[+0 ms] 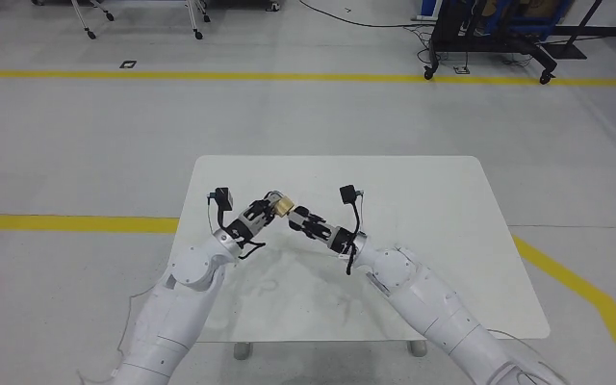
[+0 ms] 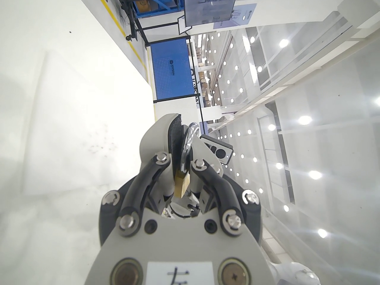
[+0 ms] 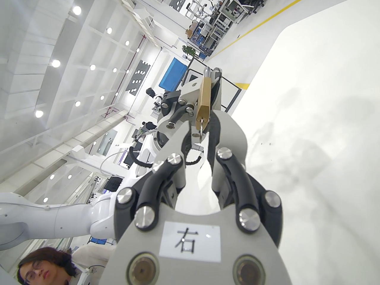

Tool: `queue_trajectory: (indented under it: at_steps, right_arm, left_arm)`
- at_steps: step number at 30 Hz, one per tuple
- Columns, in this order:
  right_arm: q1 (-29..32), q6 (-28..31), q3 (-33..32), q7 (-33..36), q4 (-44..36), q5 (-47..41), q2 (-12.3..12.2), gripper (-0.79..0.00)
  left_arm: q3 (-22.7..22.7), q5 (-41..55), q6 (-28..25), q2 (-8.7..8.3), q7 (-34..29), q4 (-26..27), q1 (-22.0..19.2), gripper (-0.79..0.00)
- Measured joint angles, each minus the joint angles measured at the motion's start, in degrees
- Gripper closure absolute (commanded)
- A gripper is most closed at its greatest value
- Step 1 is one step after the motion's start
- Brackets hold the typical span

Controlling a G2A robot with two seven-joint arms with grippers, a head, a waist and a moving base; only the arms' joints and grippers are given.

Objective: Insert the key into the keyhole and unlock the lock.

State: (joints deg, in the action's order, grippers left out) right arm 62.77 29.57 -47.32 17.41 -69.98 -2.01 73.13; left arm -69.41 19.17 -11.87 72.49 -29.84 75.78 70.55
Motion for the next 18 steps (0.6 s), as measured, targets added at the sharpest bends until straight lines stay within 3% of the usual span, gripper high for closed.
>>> queue_trajectory:
  at_steps: [10,13,14,15,18]
  right_arm:
    - [0.1,0.0,0.1,0.1,-0.1,-0.1,0.0,-0.785]
    - [0.6,0.3,0.2,5.1,-0.6,-5.2,0.1,-0.785]
    - [0.5,0.3,0.0,8.0,-0.5,-8.3,0.1,-0.634]
    - [0.3,0.4,-0.2,12.6,-0.3,-13.2,0.1,-0.425]
    - [-0.7,-1.0,-0.9,26.2,1.4,-26.8,0.1,-0.249]
  left_arm:
    - [-1.0,2.6,1.6,-0.04,-1.0,-0.4,0.0,0.0]
    - [-1.3,3.9,1.2,0.0,-1.5,-0.2,0.1,0.0]
    - [-1.4,4.5,1.0,0.01,-1.9,-0.2,0.2,0.0]
    - [-1.5,5.3,0.6,0.02,-2.5,-0.3,0.2,0.0]
    - [-1.9,8.4,-0.3,0.06,-5.4,-0.7,0.2,0.0]
